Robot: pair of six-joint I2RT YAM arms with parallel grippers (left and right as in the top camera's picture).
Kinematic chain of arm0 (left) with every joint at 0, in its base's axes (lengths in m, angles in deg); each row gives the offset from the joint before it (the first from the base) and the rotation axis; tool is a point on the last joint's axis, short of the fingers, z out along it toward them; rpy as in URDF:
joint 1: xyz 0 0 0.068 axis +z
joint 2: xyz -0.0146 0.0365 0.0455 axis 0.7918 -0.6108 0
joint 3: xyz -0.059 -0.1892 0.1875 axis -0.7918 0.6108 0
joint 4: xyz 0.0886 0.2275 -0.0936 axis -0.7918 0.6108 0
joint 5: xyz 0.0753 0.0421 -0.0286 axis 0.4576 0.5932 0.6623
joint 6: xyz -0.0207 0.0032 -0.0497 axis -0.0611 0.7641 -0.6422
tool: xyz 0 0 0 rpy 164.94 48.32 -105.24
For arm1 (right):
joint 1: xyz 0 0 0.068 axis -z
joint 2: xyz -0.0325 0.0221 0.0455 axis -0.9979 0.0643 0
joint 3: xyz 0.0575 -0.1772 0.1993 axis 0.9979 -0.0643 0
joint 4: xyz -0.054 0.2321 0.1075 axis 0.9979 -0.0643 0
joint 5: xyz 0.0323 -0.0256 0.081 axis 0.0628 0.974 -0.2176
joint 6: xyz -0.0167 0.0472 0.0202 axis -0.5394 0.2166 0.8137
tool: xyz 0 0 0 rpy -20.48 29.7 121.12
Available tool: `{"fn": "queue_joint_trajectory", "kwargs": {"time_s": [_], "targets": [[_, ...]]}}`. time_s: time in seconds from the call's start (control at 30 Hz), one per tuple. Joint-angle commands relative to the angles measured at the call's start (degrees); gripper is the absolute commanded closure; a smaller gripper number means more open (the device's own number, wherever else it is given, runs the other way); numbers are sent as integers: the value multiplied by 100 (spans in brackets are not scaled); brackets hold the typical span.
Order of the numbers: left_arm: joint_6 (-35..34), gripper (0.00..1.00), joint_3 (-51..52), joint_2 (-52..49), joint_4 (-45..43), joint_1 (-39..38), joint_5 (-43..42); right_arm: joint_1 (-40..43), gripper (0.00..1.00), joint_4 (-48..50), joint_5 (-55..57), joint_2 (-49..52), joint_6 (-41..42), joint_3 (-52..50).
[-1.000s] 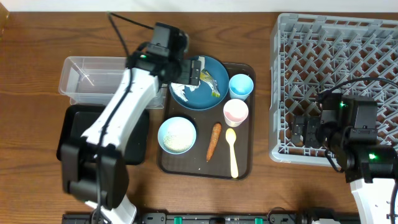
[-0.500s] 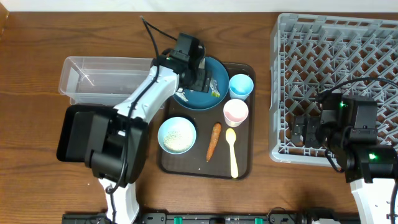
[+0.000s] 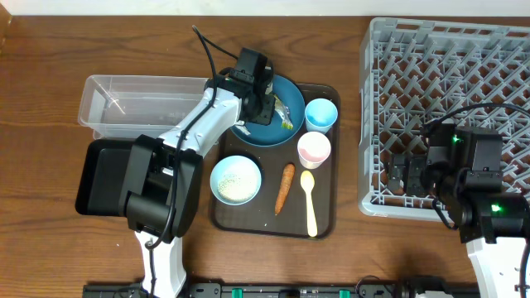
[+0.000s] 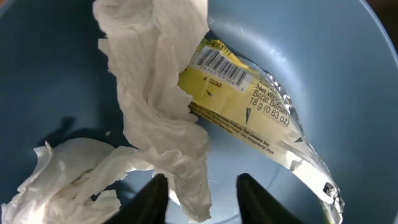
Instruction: Sort waste into correct bins and load items into the dishwasher rack
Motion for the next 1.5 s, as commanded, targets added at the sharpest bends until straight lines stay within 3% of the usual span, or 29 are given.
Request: {"fn": "queue_joint_trajectory", "kwargs": {"time_s": [0.0, 0.2, 0.37, 0.6, 0.8, 1.1, 1.47], "targets": [[24, 70, -109, -57, 20, -9, 35, 74, 1, -4, -66, -9, 17, 101], [24, 87, -109, -57, 70, -7, 37, 74, 1, -4, -66, -9, 17, 101], [24, 93, -109, -57, 79, -7, 37, 74, 1, -13, -66, -9, 17, 101], [26, 93, -114, 61, 131, -7, 39, 74, 1, -9, -63, -9, 15, 101], [26, 94, -160, 804, 286, -7, 109, 74, 1, 0, -61, -9, 15, 101], [26, 94, -160, 2288, 1086, 96, 1362, 76, 1, -7, 203, -2, 17, 101], [22, 94, -153, 3171, 1300, 1593, 1683, 76, 1, -7, 238, 7, 17, 101]]}}
